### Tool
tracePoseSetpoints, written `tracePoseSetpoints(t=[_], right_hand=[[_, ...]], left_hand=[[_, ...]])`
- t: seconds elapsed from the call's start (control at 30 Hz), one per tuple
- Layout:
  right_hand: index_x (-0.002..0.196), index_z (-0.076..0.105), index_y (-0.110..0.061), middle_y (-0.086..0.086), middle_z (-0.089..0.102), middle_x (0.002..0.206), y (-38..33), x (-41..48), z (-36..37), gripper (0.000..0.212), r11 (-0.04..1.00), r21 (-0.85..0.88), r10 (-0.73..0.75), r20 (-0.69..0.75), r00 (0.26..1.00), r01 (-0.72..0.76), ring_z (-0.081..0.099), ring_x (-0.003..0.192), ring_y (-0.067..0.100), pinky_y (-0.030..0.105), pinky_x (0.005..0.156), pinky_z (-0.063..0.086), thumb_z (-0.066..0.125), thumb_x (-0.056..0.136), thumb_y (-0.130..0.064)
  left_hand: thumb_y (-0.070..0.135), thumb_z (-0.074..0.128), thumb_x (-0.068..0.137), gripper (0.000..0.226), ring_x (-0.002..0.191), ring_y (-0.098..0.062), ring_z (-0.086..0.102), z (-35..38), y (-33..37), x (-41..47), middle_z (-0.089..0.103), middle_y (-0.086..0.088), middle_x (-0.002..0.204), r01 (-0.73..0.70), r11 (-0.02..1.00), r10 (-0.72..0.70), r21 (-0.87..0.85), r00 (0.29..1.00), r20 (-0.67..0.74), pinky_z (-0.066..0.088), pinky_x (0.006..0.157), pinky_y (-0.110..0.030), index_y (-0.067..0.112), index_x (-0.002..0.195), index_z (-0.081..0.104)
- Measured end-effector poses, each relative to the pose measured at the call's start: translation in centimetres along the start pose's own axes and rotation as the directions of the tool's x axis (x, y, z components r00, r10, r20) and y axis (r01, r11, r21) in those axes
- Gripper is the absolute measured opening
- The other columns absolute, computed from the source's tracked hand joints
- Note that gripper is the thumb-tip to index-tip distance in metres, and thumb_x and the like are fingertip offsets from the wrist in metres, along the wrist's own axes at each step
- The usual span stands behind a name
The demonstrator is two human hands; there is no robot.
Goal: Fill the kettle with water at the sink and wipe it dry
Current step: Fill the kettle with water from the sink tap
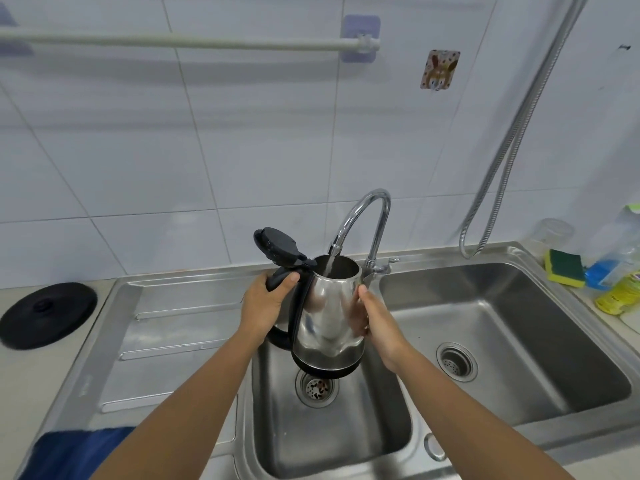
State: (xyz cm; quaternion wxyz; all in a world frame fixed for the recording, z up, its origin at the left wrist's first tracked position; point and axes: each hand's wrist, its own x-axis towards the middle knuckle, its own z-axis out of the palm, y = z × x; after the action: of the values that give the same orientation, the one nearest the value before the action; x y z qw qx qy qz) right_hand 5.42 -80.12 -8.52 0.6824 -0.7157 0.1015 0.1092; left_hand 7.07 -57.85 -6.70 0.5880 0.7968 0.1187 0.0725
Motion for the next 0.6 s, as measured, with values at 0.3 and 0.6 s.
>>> tracePoseSetpoints(t=[0.3, 0.6], right_hand=[[0.100, 0.067, -0.038, -0.019, 0.071, 0.096, 0.1, 1.5, 0.8, 0.050, 1.000, -0.011, -0.001, 0.047, 0.999, 0.002, 0.063, 0.096, 0.002, 0.024, 0.085, 0.043, 0.049, 0.073, -0.076], [0.115, 0.066, -0.032, -0.014, 0.071, 0.114, 0.7, 2.7, 1.0, 0.057, 1.000, 0.007, 0.022, 0.059, 0.998, -0.023, 0.063, 0.108, 0.003, 0.027, 0.094, 0.045, 0.049, 0.079, -0.072]], left_hand=[[0.058, 0.067, 0.081, 0.045, 0.074, -0.016, 0.061, -0.1, -1.1, 0.9, 0.067, -0.001, 0.079, 0.042, 0.999, -0.041, 0.017, 0.998, -0.057, 0.043, 0.062, -0.028, 0.014, 0.085, 0.061], [0.053, 0.068, 0.083, 0.045, 0.066, -0.019, 0.059, 0.2, -1.9, 2.2, 0.063, -0.003, 0.068, 0.064, 0.998, -0.062, 0.028, 0.995, -0.072, 0.043, 0.061, -0.029, 0.008, 0.079, 0.060]])
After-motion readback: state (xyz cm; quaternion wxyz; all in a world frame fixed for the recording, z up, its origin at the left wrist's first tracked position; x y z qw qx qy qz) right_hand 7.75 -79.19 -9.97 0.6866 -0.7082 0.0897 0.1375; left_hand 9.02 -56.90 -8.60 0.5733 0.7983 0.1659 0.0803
